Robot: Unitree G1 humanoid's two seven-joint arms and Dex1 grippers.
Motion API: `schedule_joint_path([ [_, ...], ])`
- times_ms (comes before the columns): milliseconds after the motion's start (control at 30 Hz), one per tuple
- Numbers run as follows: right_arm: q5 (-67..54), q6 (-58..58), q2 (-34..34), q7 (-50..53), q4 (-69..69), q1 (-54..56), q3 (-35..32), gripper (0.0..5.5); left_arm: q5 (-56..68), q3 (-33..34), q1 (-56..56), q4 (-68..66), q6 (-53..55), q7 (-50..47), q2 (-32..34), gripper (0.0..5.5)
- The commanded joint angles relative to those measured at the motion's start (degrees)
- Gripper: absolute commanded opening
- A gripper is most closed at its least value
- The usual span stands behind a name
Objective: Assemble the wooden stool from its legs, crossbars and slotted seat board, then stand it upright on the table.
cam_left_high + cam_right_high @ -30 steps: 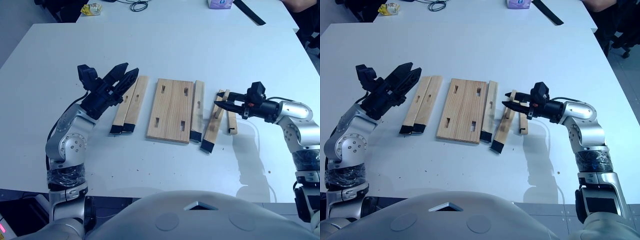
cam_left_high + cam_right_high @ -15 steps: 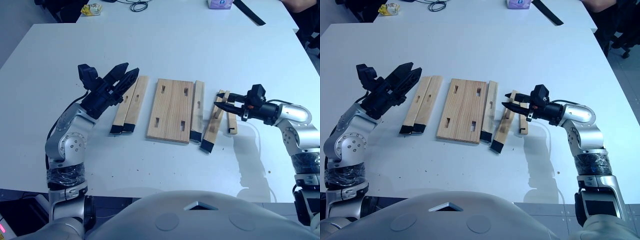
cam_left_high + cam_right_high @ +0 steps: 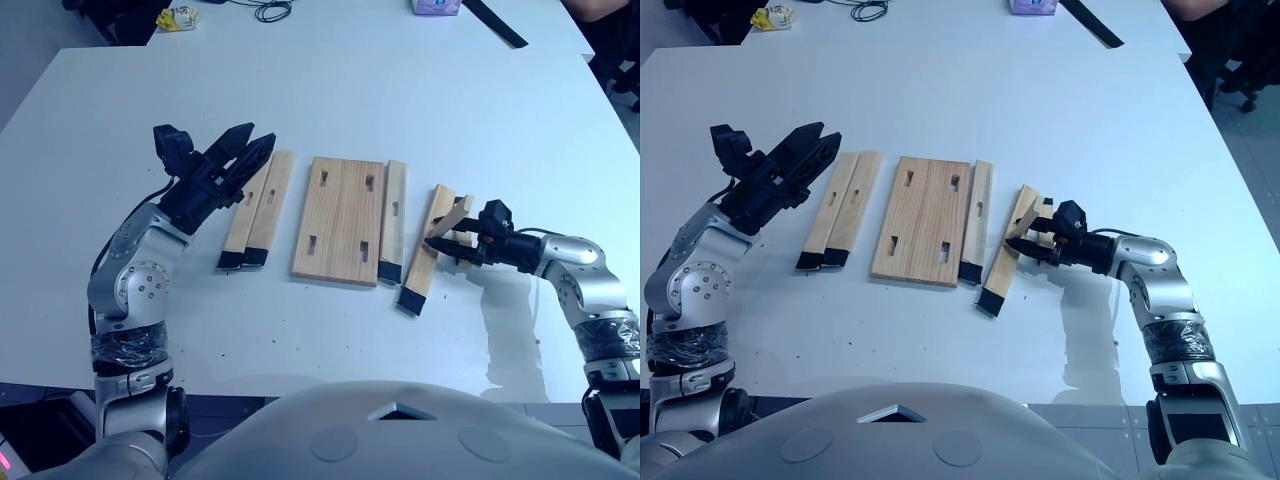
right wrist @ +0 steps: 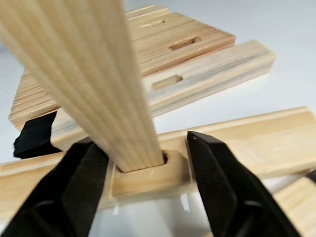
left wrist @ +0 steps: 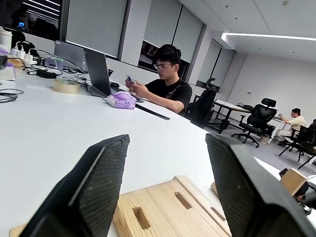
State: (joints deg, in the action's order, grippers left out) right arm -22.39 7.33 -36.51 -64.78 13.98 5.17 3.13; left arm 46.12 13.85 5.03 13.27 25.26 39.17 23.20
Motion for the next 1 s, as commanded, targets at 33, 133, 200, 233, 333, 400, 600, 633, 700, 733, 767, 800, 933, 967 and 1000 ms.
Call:
schedule_joint_path([
  [33, 0.85, 0.97, 0.08, 0.08, 0.1, 0.2, -0.46, 3.06, -0.43, 0.14, 0.08, 0.01, -0.54, 0.2, -0.28, 2.86],
  [133, 1.19, 1.22, -0.31, -0.6, -0.7, 0.12, -0.11, 3.06, -0.48, 0.36, -0.23, 0.14, -0.69, 0.11, -0.4, 2.86],
  [200, 1.4, 1.46, -1.12, -1.41, -1.93, -0.03, -0.05, 3.06, -0.44, 0.52, -0.59, 0.49, -0.81, -0.06, -0.55, 2.86],
  [233, 1.57, 1.53, -1.91, -2.23, -2.91, -0.11, -0.02, 3.06, -0.46, 0.56, -0.83, 0.72, -0.93, -0.27, -0.72, 2.86],
  [333, 1.82, 1.95, -4.39, -5.12, -5.16, 0.55, -0.06, 3.06, -0.41, 0.81, -1.95, 1.73, -1.51, -1.12, -1.44, 2.86],
  [400, 1.55, 2.39, -6.22, -6.88, -6.96, 1.03, -0.38, 3.06, -0.29, 1.06, -2.93, 2.53, -1.86, -1.59, -1.91, 2.86],
  [600, -4.01, 6.92, -10.14, -8.99, -15.29, 1.71, -5.37, 3.06, -0.16, 1.52, -5.11, 4.25, -2.5, -2.64, -2.57, 2.86],
  [633, -6.23, 8.91, -10.47, -8.62, -17.24, 2.48, -7.02, 3.06, -0.1, 1.73, -5.2, 4.23, -2.52, -2.66, -2.48, 2.86],
  [700, -11.91, 13.88, -10.63, -7.11, -20.81, 4.95, -10.58, 3.06, -0.03, 2.08, -5.42, 4.29, -2.52, -2.74, -2.39, 2.86],
  [733, -14.73, 16.35, -10.4, -5.93, -22.03, 6.44, -12.26, 3.06, -0.05, 2.14, -5.44, 4.31, -2.5, -2.78, -2.41, 2.86],
  [767, -17.35, 18.58, -9.98, -4.69, -22.63, 8.27, -13.68, 3.06, -0.1, 2.1, -5.51, 4.38, -2.5, -2.8, -2.52, 2.86],
  [800, -19.71, 20.56, -9.46, -3.42, -22.97, 10.13, -14.81, 3.06, -0.17, 1.98, -5.61, 4.48, -2.53, -2.83, -2.67, 2.86],
  [933, -21.5, 24.68, -5.8, 3.92, -26.13, 13.58, -13.53, 3.06, -0.47, 1.48, -5.75, 4.55, -2.76, -2.88, -3.1, 2.86],
  [967, -19.81, 24.5, -4.84, 6.08, -27.79, 12.98, -11.79, 3.06, -0.53, 1.39, -5.57, 4.41, -2.79, -2.88, -3.2, 2.86],
  [1000, -18.56, 24.42, -4.11, 7.57, -29.46, 12.04, -10.15, 3.06, -0.52, 1.4, -5.58, 4.45, -2.84, -2.93, -3.32, 2.86],
])
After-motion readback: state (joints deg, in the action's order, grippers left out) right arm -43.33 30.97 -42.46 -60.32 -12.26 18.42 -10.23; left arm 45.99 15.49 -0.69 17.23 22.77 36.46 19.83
